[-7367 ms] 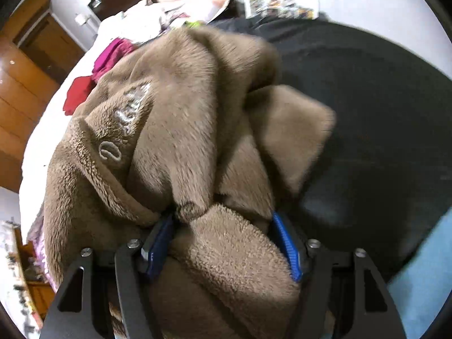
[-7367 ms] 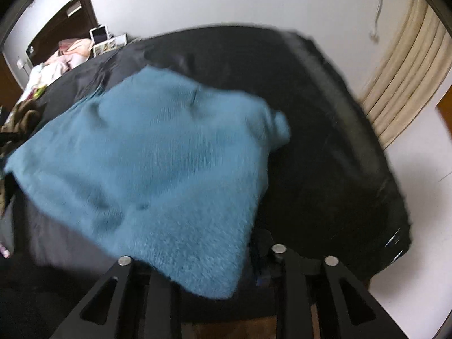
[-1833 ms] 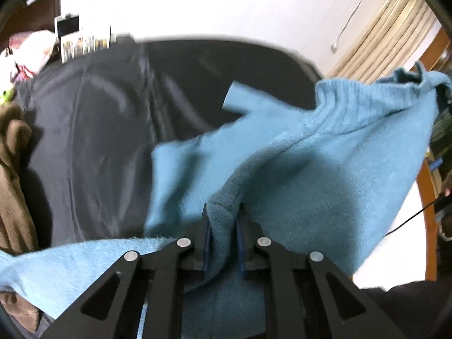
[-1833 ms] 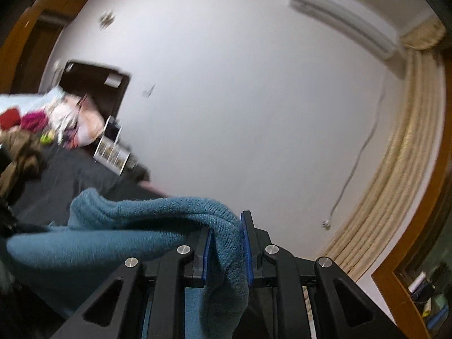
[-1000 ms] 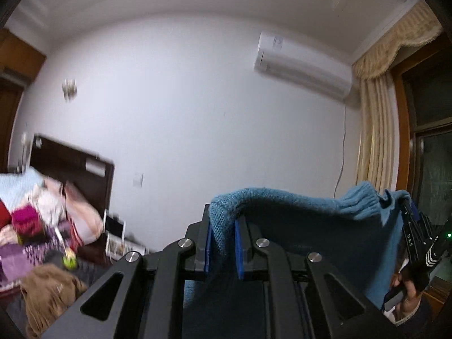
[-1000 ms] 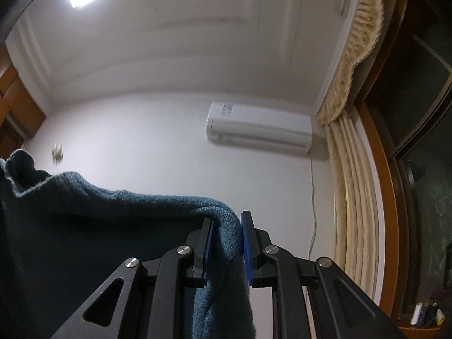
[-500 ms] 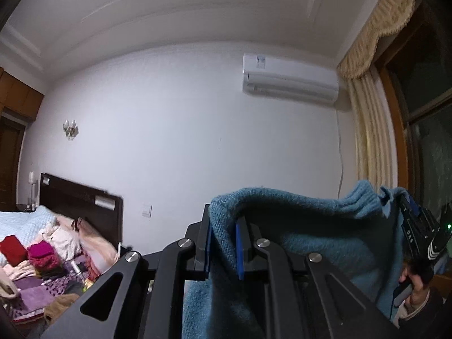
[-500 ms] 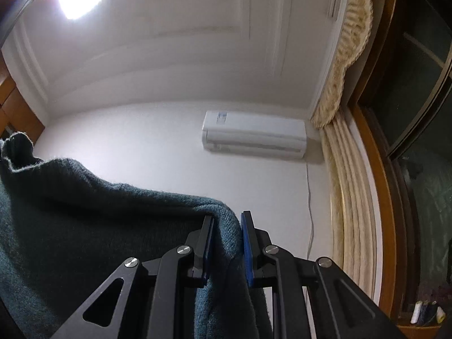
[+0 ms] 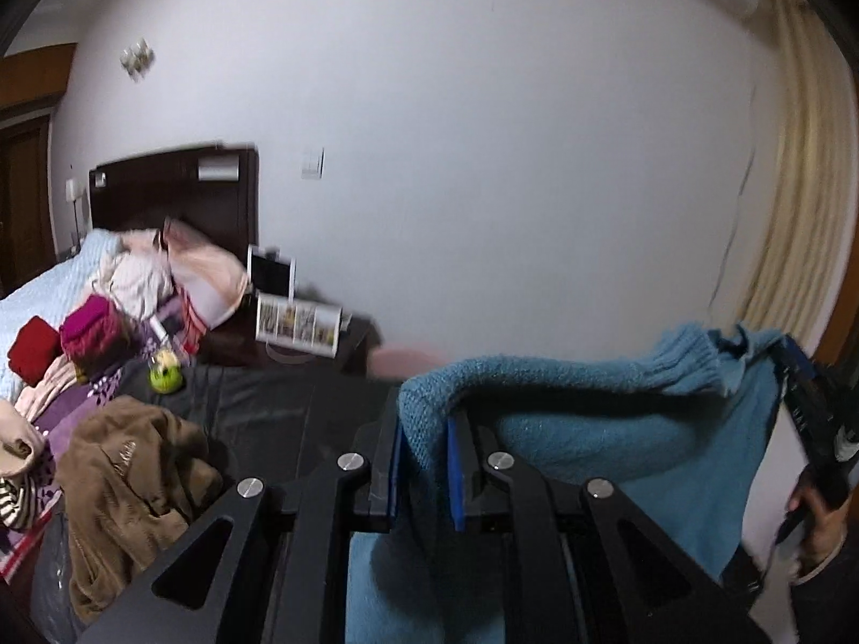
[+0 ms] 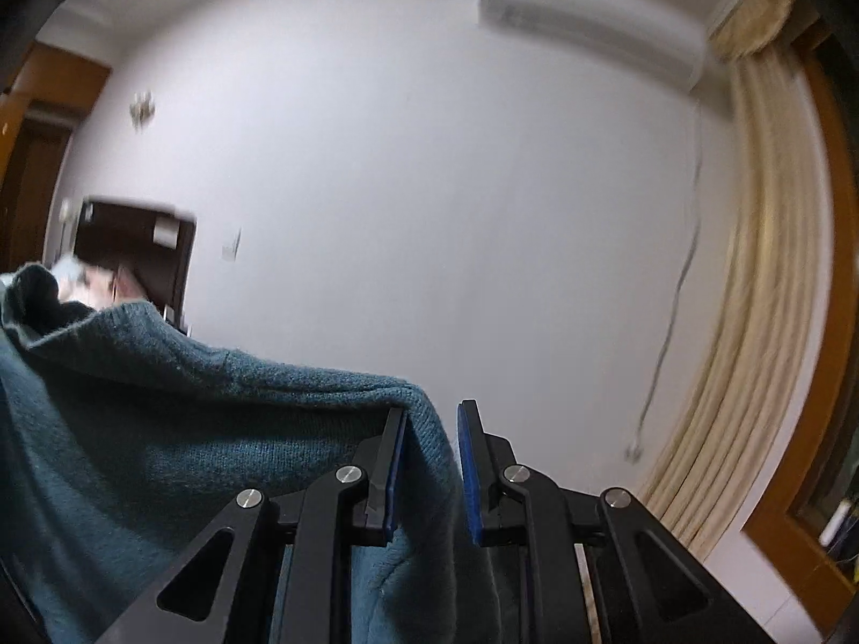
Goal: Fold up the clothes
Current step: 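Lift the sweater high with both grippers and shake it out, then lower the sweater onto the black sheet and open both grippers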
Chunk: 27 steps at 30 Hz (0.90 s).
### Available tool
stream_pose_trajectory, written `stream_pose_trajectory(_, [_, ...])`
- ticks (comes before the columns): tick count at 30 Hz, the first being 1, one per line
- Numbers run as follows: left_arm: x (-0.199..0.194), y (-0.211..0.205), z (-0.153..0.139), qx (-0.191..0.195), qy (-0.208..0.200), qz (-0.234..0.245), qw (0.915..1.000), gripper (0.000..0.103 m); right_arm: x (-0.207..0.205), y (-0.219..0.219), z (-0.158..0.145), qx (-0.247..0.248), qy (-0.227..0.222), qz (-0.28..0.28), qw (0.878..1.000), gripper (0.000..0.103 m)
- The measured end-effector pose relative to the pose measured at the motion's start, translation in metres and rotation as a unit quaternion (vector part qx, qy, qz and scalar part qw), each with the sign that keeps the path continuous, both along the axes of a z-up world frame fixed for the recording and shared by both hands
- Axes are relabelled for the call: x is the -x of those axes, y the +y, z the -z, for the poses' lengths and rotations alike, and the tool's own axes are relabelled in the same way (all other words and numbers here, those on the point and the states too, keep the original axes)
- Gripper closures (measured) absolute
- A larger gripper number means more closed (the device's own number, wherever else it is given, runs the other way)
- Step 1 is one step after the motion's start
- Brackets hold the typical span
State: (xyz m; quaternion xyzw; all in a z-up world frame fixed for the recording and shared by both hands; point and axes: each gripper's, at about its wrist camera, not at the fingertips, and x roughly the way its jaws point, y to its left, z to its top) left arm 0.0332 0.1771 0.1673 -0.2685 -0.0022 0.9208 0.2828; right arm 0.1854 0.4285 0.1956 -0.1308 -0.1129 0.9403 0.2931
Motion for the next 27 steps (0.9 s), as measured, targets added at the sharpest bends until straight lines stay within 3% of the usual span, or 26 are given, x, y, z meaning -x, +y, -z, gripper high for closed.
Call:
stream_pose_trajectory(8, [0.104,0.057,0.112,0.075,-0.096,0.000,0.9926,0.088,0.110,0.052,0.092,0.065,-0.125,0.042,0.989,0.084])
stream_pose_trajectory(11, [0.143,0.078,0.154,0.102,-0.131,0.001,0.9861,0.088,0.136,0.077,0.121,0.095,-0.148,0.070,0.982,0.084])
stream_pose_trajectory(16, [0.187,0.098,0.214,0.141,-0.189,-0.017,0.9718,0.085,0.155,0.105,0.163,0.157,-0.206,0.060,0.964,0.080])
stream_pose_trajectory(17, [0.193,0.096,0.222,0.140,-0.201,-0.025,0.9693,0.085,0.155,0.106,0.171,0.164,-0.217,0.051,0.961,0.071])
stream_pose_trajectory(18, [0.200,0.095,0.230,0.138,-0.213,-0.034,0.9666,0.085,0.155,0.106,0.179,0.170,-0.227,0.042,0.958,0.047])
stream_pose_trajectory(20, [0.207,0.094,0.238,0.134,-0.225,-0.038,0.9644,0.085,0.162,0.102,0.188,0.178,-0.236,0.030,0.955,0.023])
stream_pose_trajectory(24, [0.203,0.099,0.235,0.140,-0.216,-0.031,0.9658,0.084,0.180,0.091,0.209,0.211,-0.257,-0.001,0.943,0.023])
stream_pose_trajectory(27, [0.205,0.102,0.243,0.149,-0.219,-0.030,0.9638,0.078,0.202,0.087,0.223,0.258,-0.272,-0.043,0.926,0.023])
